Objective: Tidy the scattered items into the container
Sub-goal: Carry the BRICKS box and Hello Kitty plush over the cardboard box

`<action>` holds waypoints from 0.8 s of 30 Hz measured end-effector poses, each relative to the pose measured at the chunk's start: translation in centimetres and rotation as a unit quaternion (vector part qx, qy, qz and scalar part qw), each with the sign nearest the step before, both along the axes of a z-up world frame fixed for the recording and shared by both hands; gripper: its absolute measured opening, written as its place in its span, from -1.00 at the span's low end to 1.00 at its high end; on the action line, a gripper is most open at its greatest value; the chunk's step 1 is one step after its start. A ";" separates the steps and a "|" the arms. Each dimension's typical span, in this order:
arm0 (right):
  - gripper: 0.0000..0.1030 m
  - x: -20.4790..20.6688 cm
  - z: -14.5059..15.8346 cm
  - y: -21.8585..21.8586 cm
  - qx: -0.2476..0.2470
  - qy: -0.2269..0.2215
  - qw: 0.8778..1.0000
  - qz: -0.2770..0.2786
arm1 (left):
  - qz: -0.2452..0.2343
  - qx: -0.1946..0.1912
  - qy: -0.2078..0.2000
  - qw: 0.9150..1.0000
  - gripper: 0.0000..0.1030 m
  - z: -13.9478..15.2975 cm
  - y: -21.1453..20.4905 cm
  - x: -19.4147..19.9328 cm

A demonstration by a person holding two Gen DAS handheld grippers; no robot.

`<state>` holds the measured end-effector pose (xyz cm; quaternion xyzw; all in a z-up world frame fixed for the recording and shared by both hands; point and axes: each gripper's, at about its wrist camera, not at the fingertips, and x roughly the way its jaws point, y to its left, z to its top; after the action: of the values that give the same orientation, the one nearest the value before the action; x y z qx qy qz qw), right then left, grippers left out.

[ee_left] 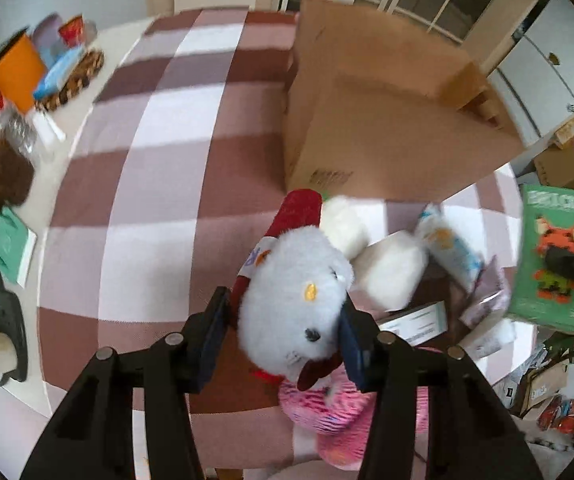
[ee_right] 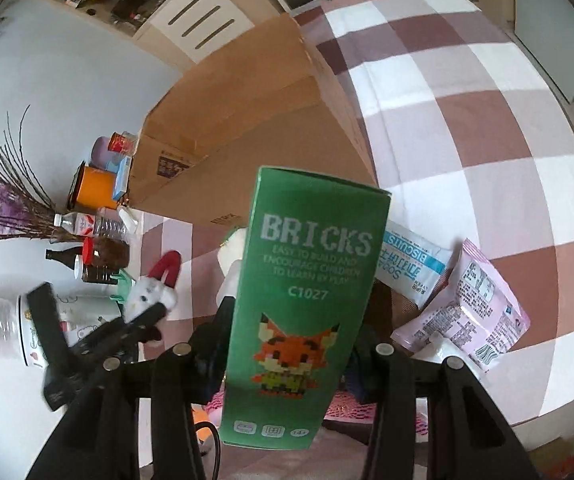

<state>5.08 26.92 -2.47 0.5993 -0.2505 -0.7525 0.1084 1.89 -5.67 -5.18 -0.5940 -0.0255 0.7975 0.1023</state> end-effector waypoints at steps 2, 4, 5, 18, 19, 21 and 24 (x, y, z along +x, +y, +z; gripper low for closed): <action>-0.08 -0.1 0.4 -0.1 0.000 0.005 1.000 0.002 | -0.012 0.007 0.015 1.000 -0.01 1.8 0.6 0.2; -0.08 -0.1 0.7 -0.2 -0.001 0.008 1.000 0.004 | -0.022 0.012 0.029 0.999 -0.01 3.5 1.0 0.3; -0.08 -0.1 0.9 -0.2 -0.002 0.010 1.000 0.004 | -0.028 0.015 0.035 0.999 -0.01 4.2 1.4 0.3; -0.08 0.5 4.4 0.1 -0.001 0.050 0.999 0.003 | -0.070 0.046 0.090 0.992 -0.01 10.6 4.7 0.4; -0.08 0.5 4.7 0.2 -0.001 0.054 0.999 0.001 | -0.071 0.048 0.092 0.992 -0.01 10.9 4.9 0.4; -0.08 0.5 5.3 0.5 0.001 0.061 0.998 -0.003 | -0.073 0.052 0.097 0.991 -0.01 11.5 5.1 0.4; -0.08 0.3 6.2 1.2 0.009 0.069 0.997 -0.011 | -0.073 0.051 0.102 0.991 -0.01 12.1 5.4 0.2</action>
<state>5.42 28.10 3.75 0.5438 -0.2422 -0.7957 0.1121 2.05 -0.27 6.93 -0.5041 -0.0120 0.8417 0.1927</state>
